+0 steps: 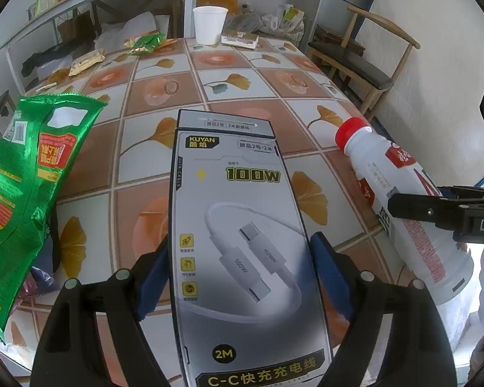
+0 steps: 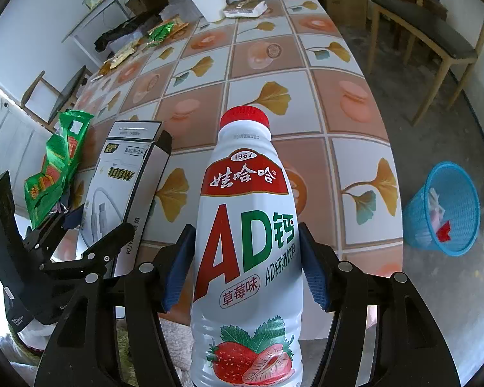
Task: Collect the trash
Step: 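Hold the cable box in the left gripper while the right holds the bottle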
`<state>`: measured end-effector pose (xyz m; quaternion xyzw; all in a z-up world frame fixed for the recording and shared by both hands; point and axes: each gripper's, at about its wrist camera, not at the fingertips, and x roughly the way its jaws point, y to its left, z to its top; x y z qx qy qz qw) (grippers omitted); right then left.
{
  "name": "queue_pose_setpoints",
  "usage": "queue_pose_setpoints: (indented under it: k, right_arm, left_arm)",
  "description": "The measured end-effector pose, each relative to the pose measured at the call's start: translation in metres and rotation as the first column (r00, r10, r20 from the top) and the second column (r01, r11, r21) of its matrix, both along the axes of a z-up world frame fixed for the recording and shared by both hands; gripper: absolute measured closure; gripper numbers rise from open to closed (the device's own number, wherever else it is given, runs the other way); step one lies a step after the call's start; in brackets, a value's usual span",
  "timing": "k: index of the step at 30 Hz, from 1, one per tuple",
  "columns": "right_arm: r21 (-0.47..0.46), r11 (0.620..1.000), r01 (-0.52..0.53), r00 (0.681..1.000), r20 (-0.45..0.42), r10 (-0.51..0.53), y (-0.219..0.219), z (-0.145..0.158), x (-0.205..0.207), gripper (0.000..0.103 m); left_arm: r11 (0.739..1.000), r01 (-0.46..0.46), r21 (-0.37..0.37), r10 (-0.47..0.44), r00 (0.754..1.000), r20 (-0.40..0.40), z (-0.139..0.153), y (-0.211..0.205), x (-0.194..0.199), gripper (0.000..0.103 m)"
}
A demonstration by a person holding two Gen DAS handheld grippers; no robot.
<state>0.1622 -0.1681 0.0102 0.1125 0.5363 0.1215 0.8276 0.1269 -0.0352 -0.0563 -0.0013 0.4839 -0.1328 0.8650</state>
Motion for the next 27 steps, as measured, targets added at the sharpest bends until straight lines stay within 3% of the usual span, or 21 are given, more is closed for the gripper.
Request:
queue_pose_setpoints:
  k: [18,27]
  right_arm:
    - [0.012,0.999,0.032,0.999,0.022,-0.032,-0.006,0.002,-0.004,0.045]
    - [0.088,0.993,0.074,0.996,0.038,-0.077,-0.017,0.007,-0.006,0.045]
  left_arm:
    - [1.000,-0.005,-0.006,0.005,0.999,0.033,0.007,0.001,-0.003,0.023]
    - [1.000,-0.011,-0.026,0.013,0.998,0.060,0.016,0.001,-0.007,0.023]
